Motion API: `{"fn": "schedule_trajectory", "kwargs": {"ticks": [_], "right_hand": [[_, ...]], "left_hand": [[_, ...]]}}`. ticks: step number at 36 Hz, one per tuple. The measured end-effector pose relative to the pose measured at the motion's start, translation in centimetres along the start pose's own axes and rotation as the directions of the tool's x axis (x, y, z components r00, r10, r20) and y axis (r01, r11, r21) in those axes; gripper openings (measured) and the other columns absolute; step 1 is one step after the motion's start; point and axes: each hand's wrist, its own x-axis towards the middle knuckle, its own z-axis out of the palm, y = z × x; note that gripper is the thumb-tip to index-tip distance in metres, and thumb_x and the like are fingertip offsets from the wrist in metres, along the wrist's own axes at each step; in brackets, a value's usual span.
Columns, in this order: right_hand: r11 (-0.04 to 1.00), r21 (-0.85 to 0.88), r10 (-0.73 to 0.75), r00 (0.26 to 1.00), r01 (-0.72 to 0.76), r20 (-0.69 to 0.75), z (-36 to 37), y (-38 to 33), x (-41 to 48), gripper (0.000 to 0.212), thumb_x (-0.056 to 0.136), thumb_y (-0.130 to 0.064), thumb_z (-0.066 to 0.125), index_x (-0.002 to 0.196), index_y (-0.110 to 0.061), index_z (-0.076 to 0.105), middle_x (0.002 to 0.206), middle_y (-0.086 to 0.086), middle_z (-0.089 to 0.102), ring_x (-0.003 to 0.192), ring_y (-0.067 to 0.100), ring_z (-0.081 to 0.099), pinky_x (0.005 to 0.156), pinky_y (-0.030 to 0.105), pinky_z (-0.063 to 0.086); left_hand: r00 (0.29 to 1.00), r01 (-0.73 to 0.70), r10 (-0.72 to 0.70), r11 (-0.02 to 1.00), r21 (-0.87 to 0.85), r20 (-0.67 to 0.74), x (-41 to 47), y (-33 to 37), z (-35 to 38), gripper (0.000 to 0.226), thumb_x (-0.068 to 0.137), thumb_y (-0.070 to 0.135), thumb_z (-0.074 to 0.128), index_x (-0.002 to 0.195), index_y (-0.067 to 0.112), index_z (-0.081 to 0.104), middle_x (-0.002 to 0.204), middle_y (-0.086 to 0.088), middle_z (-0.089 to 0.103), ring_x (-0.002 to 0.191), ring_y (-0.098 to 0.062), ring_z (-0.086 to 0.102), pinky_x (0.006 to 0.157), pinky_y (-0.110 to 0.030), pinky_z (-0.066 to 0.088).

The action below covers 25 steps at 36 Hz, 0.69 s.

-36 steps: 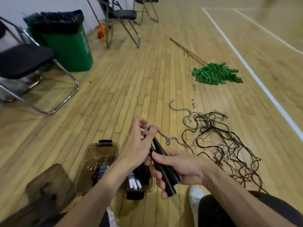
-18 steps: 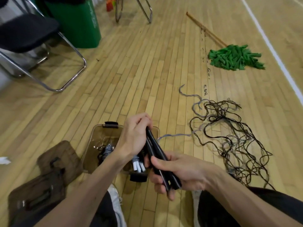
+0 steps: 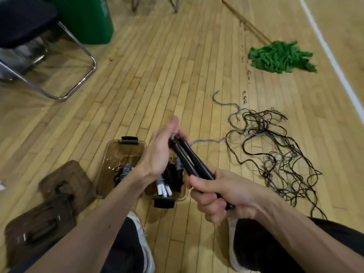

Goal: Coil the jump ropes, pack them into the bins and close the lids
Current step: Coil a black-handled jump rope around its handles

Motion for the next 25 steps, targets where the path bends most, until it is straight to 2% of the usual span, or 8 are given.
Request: {"fn": "schedule_trajectory", "kwargs": {"ticks": [3,8,13,16,19,22,23,25], "right_hand": [[0.999,-0.034,-0.040,0.997,0.042,0.073,-0.1,-0.3,0.0,0.050,0.088,-0.035,0.073,0.084,-0.018,0.026,0.056,-0.008,0.037,0.040,0.000,0.035,0.039,0.014,0.034],[0.996,0.018,-0.086,0.986,0.084,0.146,0.3,-1.1,-0.3,0.036,0.087,-0.034,0.076,0.084,-0.019,0.045,0.054,-0.010,0.040,0.040,0.000,0.036,0.038,0.014,0.032],[0.988,-0.008,-0.151,0.981,0.153,0.121,0.6,-1.9,-1.0,0.042,0.086,-0.033,0.078,0.087,-0.015,0.040,0.053,-0.009,0.037,0.039,0.000,0.035,0.038,0.014,0.031],[0.980,-0.058,-0.182,0.978,0.188,0.103,0.2,-2.2,-1.8,0.037,0.088,-0.031,0.076,0.088,-0.014,0.043,0.053,-0.008,0.038,0.040,0.000,0.035,0.038,0.016,0.030],[0.971,-0.132,-0.196,0.980,0.199,0.033,-0.2,-2.2,-2.4,0.036,0.087,-0.031,0.077,0.083,-0.014,0.046,0.054,-0.006,0.035,0.039,0.003,0.033,0.040,0.016,0.031],[0.955,-0.241,-0.203,0.975,0.175,-0.093,-0.4,-2.2,-2.9,0.035,0.087,-0.029,0.078,0.079,-0.015,0.048,0.054,-0.003,0.033,0.040,0.007,0.031,0.041,0.018,0.031],[0.946,-0.282,-0.206,0.968,0.159,-0.146,-0.6,-2.1,-3.1,0.031,0.089,-0.026,0.076,0.080,-0.014,0.049,0.055,-0.002,0.032,0.041,0.008,0.030,0.042,0.018,0.030],[0.929,-0.351,-0.213,0.942,0.114,-0.259,-0.9,-2.1,-3.2,0.022,0.093,-0.019,0.071,0.086,-0.012,0.052,0.056,-0.001,0.031,0.043,0.011,0.027,0.042,0.020,0.028]], "left_hand": [[0.997,0.073,-0.071,0.992,-0.099,0.026,0.0,0.6,-0.1,0.072,0.100,0.061,0.019,0.071,0.008,0.058,0.058,0.007,0.055,0.061,-0.011,0.053,0.077,-0.033,0.042],[0.992,0.122,-0.112,0.963,-0.241,0.053,-0.6,1.0,0.7,0.060,0.091,0.061,0.022,0.073,0.014,0.055,0.064,0.003,0.056,0.068,-0.020,0.051,0.067,-0.022,0.048],[0.968,0.165,-0.133,0.976,-0.141,0.211,-1.8,0.7,2.7,0.061,0.107,0.034,0.014,0.064,0.025,0.056,0.056,0.013,0.060,0.056,0.003,0.056,0.060,-0.011,0.046],[0.958,0.155,-0.146,0.988,-0.018,0.245,-1.7,1.1,2.2,0.065,0.096,0.050,0.015,0.049,0.043,0.059,0.049,0.015,0.049,0.044,0.001,0.043,0.050,-0.014,0.037],[0.927,0.219,-0.217,0.975,0.028,0.307,-1.6,1.1,1.7,0.073,0.100,0.060,0.013,0.047,0.036,0.057,0.046,0.009,0.041,0.042,-0.004,0.033,0.049,-0.022,0.031],[0.888,0.324,-0.280,0.944,-0.063,0.365,-2.1,1.1,2.0,0.048,0.102,0.058,0.026,0.088,0.038,0.068,0.062,-0.001,0.048,0.044,-0.005,0.036,0.044,-0.021,0.029],[0.883,0.339,-0.287,0.938,-0.080,0.371,-2.3,1.0,2.1,0.039,0.104,0.053,0.030,0.108,0.035,0.064,0.069,-0.004,0.049,0.046,-0.006,0.037,0.042,-0.020,0.029],[0.887,0.330,-0.295,0.943,-0.042,0.356,-2.9,0.6,2.2,0.028,0.107,0.044,0.031,0.121,0.037,0.054,0.072,-0.003,0.052,0.046,-0.009,0.041,0.041,-0.020,0.031]]}}
